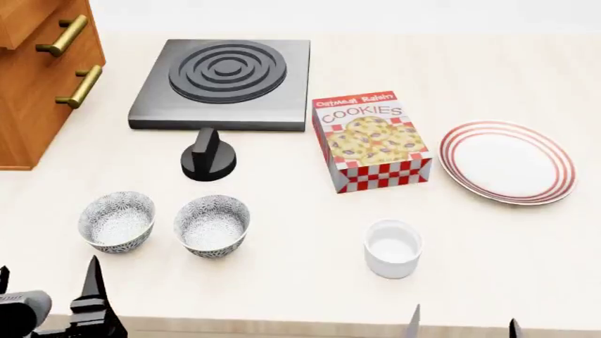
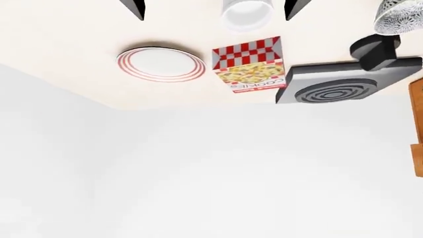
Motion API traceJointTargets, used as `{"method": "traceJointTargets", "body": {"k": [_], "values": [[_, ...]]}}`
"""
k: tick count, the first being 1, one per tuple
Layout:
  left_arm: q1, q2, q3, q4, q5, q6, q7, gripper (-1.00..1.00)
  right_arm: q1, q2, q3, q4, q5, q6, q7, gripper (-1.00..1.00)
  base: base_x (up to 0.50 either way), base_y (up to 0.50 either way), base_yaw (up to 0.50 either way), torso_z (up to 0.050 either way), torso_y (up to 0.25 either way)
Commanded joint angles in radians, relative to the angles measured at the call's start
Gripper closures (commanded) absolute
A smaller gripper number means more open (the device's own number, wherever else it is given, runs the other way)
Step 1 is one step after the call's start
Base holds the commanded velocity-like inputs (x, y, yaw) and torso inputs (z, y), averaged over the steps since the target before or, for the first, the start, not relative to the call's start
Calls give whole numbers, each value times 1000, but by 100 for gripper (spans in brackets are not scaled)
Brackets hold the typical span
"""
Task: Pick the akita bowl from table center and place it on the plate.
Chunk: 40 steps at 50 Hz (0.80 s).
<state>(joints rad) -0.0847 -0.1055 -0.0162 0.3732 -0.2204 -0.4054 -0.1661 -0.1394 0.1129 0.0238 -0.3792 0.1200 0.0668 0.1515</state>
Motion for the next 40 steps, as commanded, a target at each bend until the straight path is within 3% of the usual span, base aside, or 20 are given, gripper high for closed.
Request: {"method": "traceJointTargets", "body": {"k": [1,15,23,31,40], "values": [[-58,-23,-31,77,-28,-76,-47,-100,-79,17,56,-147,19,-35,53,-100,0,0,0,0,0],[33,-34,-16,139,-26,-9,-53,-100,-140,25,74,-198,20,-65,91,-100,354,0,0,0,0],[27,-34,-63,138,-86,2,-51,-100,-142,32,75,-197,22,-89,102,-100,23,0,0,0,0],[21,-37,-63,122,-98,8,-56,-100,-132,37,76,-187,31,-87,115,-100,500,0,0,0,0],[15,-45,-59,113,-105,12,-62,-100,-131,45,73,-186,43,-84,124,-100,11,0,0,0,0]]}}
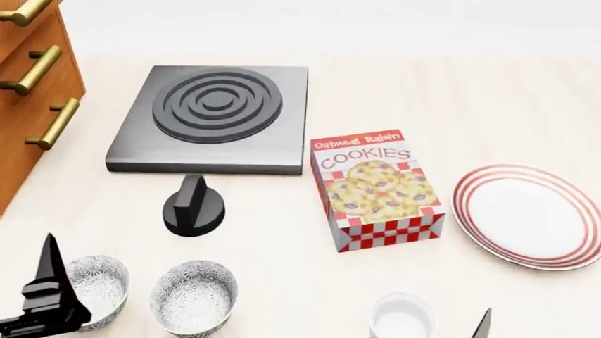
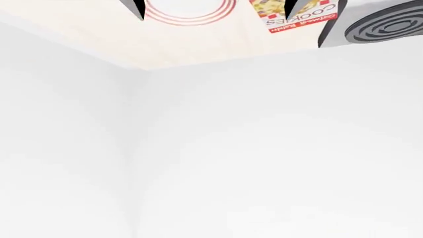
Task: Pick the akita bowl from table center and place it on the plate.
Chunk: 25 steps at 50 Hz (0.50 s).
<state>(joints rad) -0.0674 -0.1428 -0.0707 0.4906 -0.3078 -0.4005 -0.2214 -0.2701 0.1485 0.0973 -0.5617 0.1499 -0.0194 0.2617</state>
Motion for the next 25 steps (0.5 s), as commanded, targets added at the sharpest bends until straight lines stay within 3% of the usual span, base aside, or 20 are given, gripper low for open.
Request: {"method": "traceJointTargets", "body": {"k": [1,12,25], "values": [[-3,-9,-5,-4,-19,7,-8,-100,2,12,-2,-2,14,14,15,-100,0,0,0,0,0],[-1,-16,2,-8,-28,14,-11,-100,-2,18,0,-4,25,8,28,-100,442,0,0,0,0],[1,-25,5,-8,-35,24,-17,-100,-5,27,-11,0,26,-16,34,-100,0,0,0,0,0]]}}
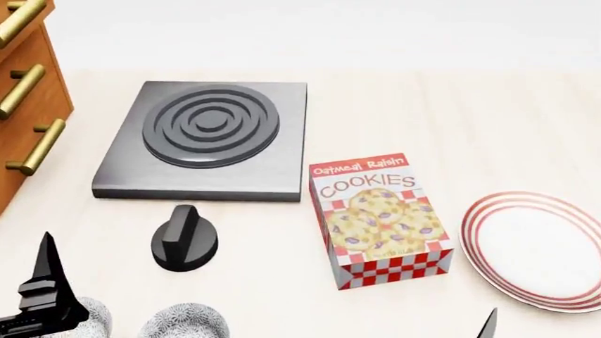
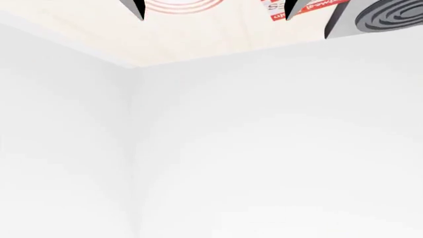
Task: Pick the akita bowl from table center and place it on the plate.
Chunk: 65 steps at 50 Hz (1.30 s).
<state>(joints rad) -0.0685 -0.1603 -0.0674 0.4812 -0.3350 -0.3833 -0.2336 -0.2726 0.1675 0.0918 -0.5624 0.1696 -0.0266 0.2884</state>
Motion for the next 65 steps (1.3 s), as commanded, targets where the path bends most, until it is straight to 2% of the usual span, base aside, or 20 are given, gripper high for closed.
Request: {"method": "traceJointTargets", "body": {"k": [1,11,16,30,36,38,40,41,48,53,61,65], "values": [[3,-9,2,2,-9,7,-6,-100,-2,9,-6,1,8,-7,8,-100,0,0,0,0,0],[4,-14,1,3,-19,9,-14,-100,-6,16,-10,3,11,-14,14,-100,0,0,0,0,0],[9,-16,6,2,-20,14,-15,-100,-19,17,-14,4,-11,-76,10,-100,202,0,0,0,0],[13,-27,7,10,-32,14,-24,-100,-18,24,-24,1,0,-59,23,-100,20,0,0,0,0],[-7,-38,-18,1,-53,0,-34,-100,69,95,-89,-96,106,219,-17,-100,0,0,0,0,0],[-15,-42,-30,14,-64,-18,-46,-100,147,117,-104,-113,178,319,-37,-100,0,0,0,0,0],[-17,-44,-32,16,-65,-20,-51,-100,162,122,-109,-115,183,342,-34,-100,0,0,0,0,0],[-21,-45,-44,21,-68,-23,-60,-100,222,133,-131,-107,205,421,-35,-100,0,0,0,0,0],[-27,-45,-62,30,-73,-28,-86,-100,357,128,-194,-45,270,528,-77,-100,0,0,0,0,0],[-26,-41,-69,37,-87,-30,-94,-100,476,133,-236,-39,351,677,-98,-100,0,0,0,0,0],[-18,-36,-72,44,-93,-22,-105,-100,598,130,-262,-39,461,841,-108,-100,0,0,0,0,0],[-16,-33,-87,46,-122,-31,-109,-100,626,111,-233,-26,541,894,-110,-100,0,0,0,0,0]]}}
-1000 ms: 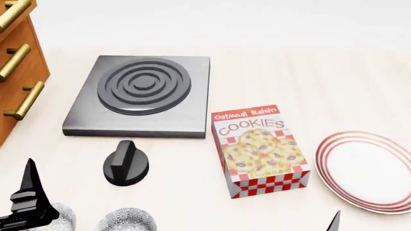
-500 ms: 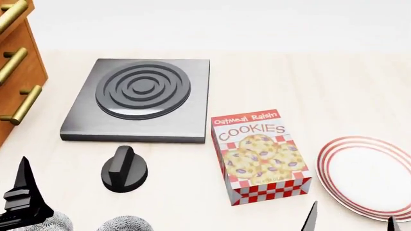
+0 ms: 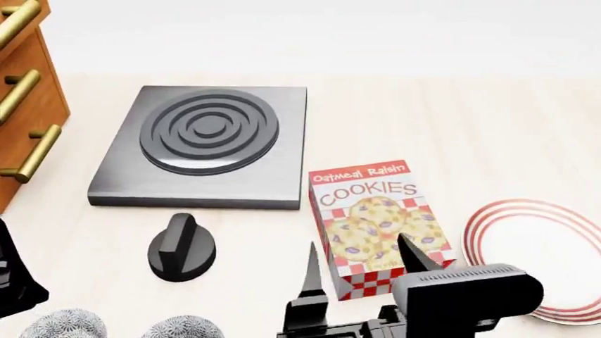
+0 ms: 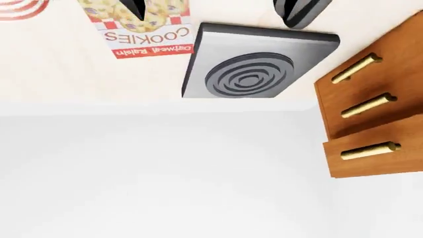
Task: Pick the akita bowl from table center and place it on the plate.
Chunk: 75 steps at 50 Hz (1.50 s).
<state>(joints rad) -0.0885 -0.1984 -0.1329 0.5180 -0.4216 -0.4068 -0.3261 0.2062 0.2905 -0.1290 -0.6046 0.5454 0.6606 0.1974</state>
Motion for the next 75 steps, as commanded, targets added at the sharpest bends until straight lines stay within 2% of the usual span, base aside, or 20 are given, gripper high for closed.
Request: {"method": "traceJointTargets", "body": {"k": [1,10,20,33,54,75], "values": [[6,6,-22,7,-39,-6,-15,-100,153,-15,-9,20,181,220,-18,-100,0,0,0,0,0],[14,8,-19,6,-46,1,-21,-100,208,-44,18,90,314,343,-7,-100,0,0,0,0,0],[20,4,-30,9,-63,9,-24,-100,252,-57,3,168,348,395,-3,-100,0,0,0,0,0],[33,2,-29,10,-75,19,-28,-100,238,-46,15,150,409,478,56,-100,0,0,0,0,0],[53,0,-31,3,-89,48,-32,-100,226,-44,-16,200,416,486,58,-100,0,0,0,0,0],[40,-8,-49,13,-137,28,-61,-100,290,-55,-81,396,362,433,-24,-100,0,0,0,0,0]]}}
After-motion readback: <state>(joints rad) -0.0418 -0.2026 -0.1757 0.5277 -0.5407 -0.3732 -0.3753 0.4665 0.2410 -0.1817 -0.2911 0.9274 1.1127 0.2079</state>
